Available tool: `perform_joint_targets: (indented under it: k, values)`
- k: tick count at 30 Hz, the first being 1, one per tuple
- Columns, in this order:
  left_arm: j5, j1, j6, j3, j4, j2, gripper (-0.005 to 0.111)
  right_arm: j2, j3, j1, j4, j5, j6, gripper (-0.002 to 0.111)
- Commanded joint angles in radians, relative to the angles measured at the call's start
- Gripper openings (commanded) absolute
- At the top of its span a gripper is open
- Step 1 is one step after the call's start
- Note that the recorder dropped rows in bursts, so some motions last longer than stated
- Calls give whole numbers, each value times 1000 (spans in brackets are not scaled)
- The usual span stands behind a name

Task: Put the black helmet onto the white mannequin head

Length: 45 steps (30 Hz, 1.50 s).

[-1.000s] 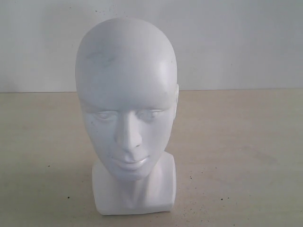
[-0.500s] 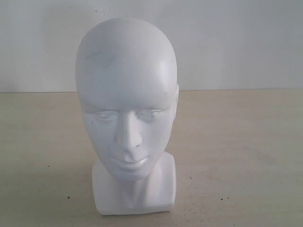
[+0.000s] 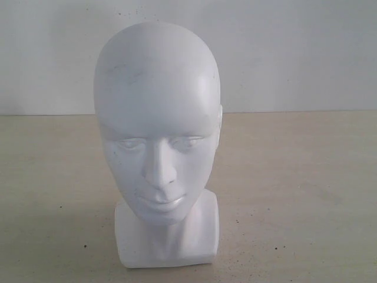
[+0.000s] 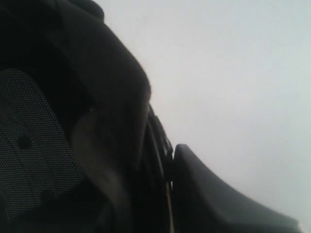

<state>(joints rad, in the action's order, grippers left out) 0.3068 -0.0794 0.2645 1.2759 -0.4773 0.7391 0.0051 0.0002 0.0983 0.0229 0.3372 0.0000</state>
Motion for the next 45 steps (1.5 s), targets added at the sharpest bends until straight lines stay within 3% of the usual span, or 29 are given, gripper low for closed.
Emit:
perform_joint_targets:
  k: [1, 8, 20, 23, 26, 28, 30, 33, 35, 38, 40, 45]
  values:
    - [-128, 0, -211, 22, 249, -45, 5, -5, 0, -7, 7, -8, 0, 0]
    - [-224, 0, -494, 22, 516, -104, 5, -5, 0, -7, 7, -8, 0, 0]
    - [-416, -2, -709, -94, 531, -157, 5, -5, 0, -7, 7, -8, 0, 0]
    - [-564, -2, -945, -186, 806, -157, 5, -5, 0, -7, 7, -8, 0, 0]
    - [-702, -2, -1026, -249, 820, -154, 5, -5, 0, -7, 7, -8, 0, 0]
    - [-929, -2, -1247, -282, 995, -135, 5, -5, 0, -7, 7, -8, 0, 0]
    - [-1028, -2, -1422, -282, 1105, -104, 5, -5, 0, -7, 7, -8, 0, 0]
    - [-1178, -2, -1533, -282, 1142, -41, 5, -5, 0, -7, 7, -8, 0, 0]
    - [-1350, -2, -1546, -282, 1109, 14, 5, -5, 0, -7, 7, -8, 0, 0]
    - [-1470, -2, -1616, -282, 1045, 81, 5, -5, 0, -7, 7, -8, 0, 0]
    - [-1528, -2, -1669, -282, 1028, 125, 5, -5, 0, -7, 7, -8, 0, 0]
    - [-1528, -2, -1824, -282, 1019, 234, 5, -5, 0, -7, 7, -8, 0, 0]
